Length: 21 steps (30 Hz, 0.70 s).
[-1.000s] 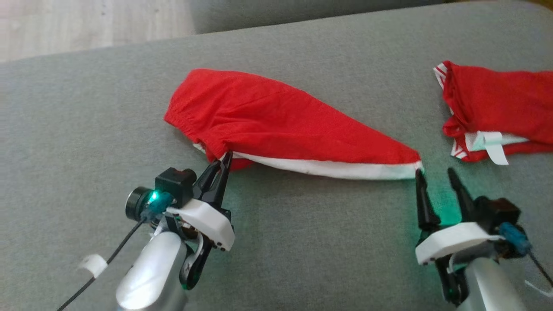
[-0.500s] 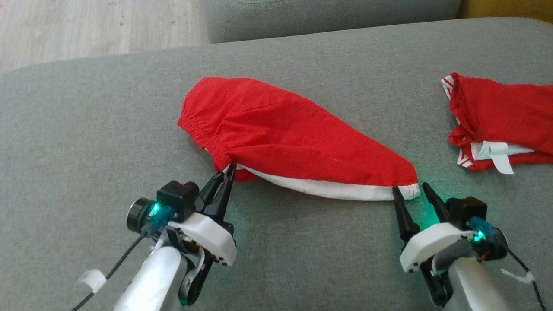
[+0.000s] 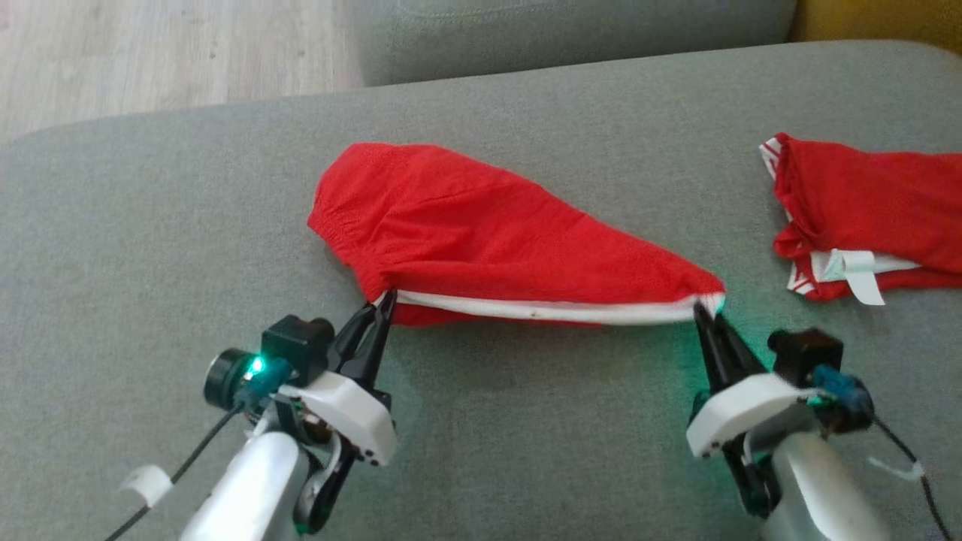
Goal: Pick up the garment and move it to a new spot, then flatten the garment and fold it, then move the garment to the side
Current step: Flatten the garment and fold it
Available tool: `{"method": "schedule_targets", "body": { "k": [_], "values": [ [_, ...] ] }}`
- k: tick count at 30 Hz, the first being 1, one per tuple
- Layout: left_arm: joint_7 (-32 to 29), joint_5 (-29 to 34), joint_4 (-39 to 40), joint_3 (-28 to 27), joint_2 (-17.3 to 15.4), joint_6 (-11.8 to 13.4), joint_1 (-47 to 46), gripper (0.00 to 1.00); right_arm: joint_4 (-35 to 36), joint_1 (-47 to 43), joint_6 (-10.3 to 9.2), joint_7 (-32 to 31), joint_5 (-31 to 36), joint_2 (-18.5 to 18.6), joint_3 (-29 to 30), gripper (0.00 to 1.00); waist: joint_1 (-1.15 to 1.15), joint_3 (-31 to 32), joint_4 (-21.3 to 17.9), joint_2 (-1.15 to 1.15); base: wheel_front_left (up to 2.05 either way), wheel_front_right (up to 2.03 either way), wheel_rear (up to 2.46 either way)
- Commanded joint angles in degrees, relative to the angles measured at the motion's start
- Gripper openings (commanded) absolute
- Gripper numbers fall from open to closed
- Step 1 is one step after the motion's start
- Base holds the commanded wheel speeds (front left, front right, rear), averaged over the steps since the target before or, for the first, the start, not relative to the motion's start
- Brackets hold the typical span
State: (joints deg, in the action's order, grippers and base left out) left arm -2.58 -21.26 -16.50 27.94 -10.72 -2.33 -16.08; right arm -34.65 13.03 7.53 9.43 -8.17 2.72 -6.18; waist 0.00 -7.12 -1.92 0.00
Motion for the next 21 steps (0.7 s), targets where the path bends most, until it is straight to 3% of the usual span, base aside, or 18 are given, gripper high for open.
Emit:
{"method": "schedule_targets", "body": {
  "k": [1,6,14,21],
  "values": [
    [-0.53,0.01,2.47,-1.99,-2.06,0.09,-2.07,0.00,3.75,3.05,-0.04,1.14,-0.55,0.16,-1.15,0.00,0.00,0.61,-0.26,0.00,0.00,0.00,0.00],
    [-4.48,0.33,4.46,-2.24,-5.02,-1.29,-6.87,0.00,10.60,6.96,-0.04,-1.13,1.14,0.62,-1.02,0.00,0.00,1.98,-0.12,0.00,0.00,0.00,0.00],
    [-10.78,-0.19,5.21,-3.60,-9.22,-3.79,-22.97,0.00,19.91,19.48,-0.04,-8.12,2.03,7.19,-4.55,0.00,0.00,4.85,0.11,0.00,0.00,0.00,0.00],
    [-9.27,-0.62,2.90,-5.53,-10.29,-4.27,-34.94,0.00,24.06,28.75,-0.04,-9.71,3.40,12.86,-8.21,0.00,0.00,7.17,-0.01,0.00,0.00,0.00,0.00]
  ]
}}
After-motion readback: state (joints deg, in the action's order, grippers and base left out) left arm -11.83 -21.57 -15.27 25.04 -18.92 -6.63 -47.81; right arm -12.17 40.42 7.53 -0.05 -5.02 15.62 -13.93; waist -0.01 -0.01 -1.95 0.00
